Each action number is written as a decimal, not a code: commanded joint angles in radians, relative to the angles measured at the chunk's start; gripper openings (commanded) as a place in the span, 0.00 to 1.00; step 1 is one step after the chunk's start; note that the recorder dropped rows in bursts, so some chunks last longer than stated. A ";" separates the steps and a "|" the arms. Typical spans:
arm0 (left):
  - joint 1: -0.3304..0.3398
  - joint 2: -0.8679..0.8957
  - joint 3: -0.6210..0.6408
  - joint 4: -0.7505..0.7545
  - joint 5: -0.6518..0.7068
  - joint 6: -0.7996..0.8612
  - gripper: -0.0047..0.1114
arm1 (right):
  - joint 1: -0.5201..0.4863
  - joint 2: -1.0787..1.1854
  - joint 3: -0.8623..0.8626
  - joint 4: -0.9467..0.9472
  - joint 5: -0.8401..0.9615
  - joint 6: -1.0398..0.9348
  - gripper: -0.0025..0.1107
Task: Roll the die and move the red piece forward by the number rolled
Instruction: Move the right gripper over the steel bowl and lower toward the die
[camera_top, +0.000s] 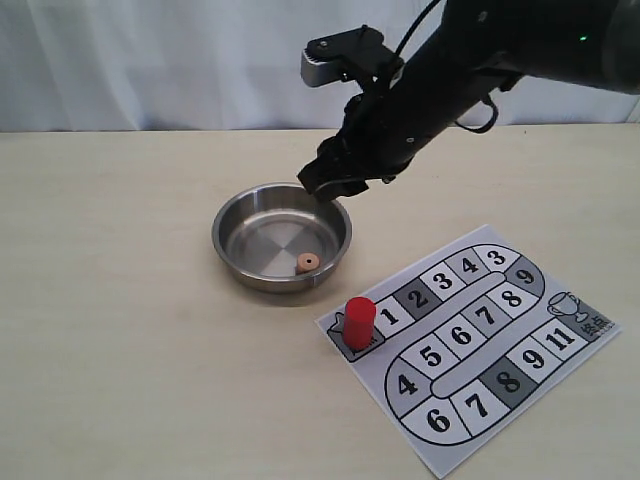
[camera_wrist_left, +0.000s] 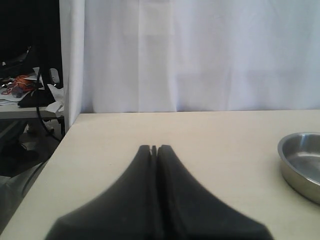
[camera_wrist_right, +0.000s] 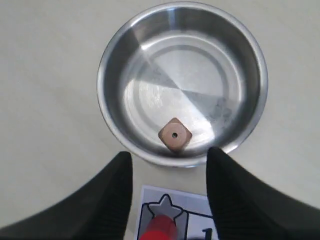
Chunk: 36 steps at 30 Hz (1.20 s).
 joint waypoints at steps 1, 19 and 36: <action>0.000 -0.001 -0.005 -0.001 -0.013 -0.002 0.04 | 0.002 0.080 -0.069 0.001 0.005 0.025 0.42; 0.000 -0.001 -0.005 -0.001 -0.011 -0.002 0.04 | 0.002 0.345 -0.147 0.083 -0.079 -0.003 0.53; 0.000 -0.001 -0.005 -0.001 -0.011 -0.002 0.04 | 0.059 0.396 -0.147 -0.101 -0.178 0.060 0.52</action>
